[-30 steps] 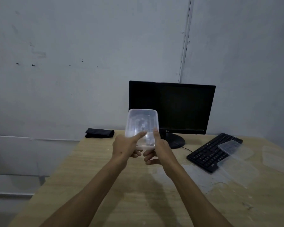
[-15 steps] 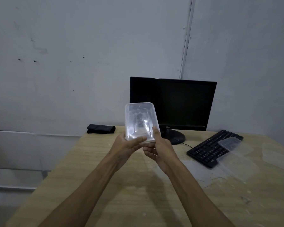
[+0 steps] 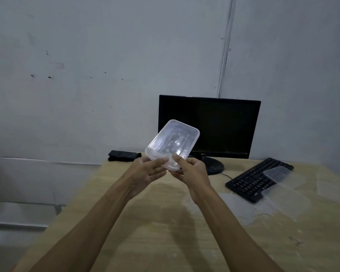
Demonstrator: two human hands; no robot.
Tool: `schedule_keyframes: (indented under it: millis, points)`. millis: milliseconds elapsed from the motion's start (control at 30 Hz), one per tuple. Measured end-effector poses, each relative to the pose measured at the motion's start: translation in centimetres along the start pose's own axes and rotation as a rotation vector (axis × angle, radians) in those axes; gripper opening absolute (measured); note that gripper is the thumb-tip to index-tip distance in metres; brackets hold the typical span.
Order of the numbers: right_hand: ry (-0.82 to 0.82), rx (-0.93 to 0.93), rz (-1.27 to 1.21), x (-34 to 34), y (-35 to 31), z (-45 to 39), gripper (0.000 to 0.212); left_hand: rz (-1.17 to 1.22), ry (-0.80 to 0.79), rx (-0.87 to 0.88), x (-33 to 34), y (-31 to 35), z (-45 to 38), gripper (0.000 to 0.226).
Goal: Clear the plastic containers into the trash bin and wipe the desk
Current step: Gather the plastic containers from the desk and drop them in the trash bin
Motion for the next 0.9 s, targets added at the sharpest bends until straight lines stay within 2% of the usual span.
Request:
schedule_keyframes:
  millis: [100, 233, 433, 533, 600, 700, 833, 900]
  points:
    - [-0.013, 0.051, 0.006, 0.7, 0.5, 0.4, 0.034, -0.045, -0.018, -0.019, 0.8, -0.3, 0.6, 0.049]
    - [-0.003, 0.05, 0.114, 0.4, -0.2, 0.7, 0.037, -0.071, 0.107, -0.053, -1.9, 0.6, 1.7, 0.041]
    - [-0.024, 0.048, 0.015, 1.6, -0.2, 1.4, 0.037, -0.021, 0.319, -0.044, -7.8, 2.1, 5.5, 0.029]
    - [-0.174, 0.11, 0.099, 4.6, 2.0, 2.5, 0.041, 0.01, 0.417, -0.028, -11.2, 2.2, 8.7, 0.035]
    - [-0.284, 0.164, 0.188, 6.9, 4.1, 3.4, 0.043, -0.005, 0.421, -0.014, -13.3, 2.0, 10.9, 0.044]
    - [-0.401, 0.207, 0.295, 9.8, 7.1, 4.6, 0.034, -0.114, 0.462, 0.002, -16.1, 2.1, 14.4, 0.061]
    - [-0.536, 0.193, 0.513, 13.8, 10.8, 6.6, 0.033, -0.291, 0.612, -0.015, -20.7, 2.6, 19.8, 0.057]
    - [-0.61, 0.128, 0.609, 16.1, 12.4, 7.8, 0.023, -0.404, 0.679, -0.053, -23.2, 2.6, 23.0, 0.055]
Point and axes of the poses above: each hand's wrist, its own z-axis away from the middle knuckle, its own x-axis out of the palm, y = z × x, the point moved 8 cm from there along -z, towards the middle knuckle, and after that the axes turned 14 degrees about -z, right-handed, at the moved point
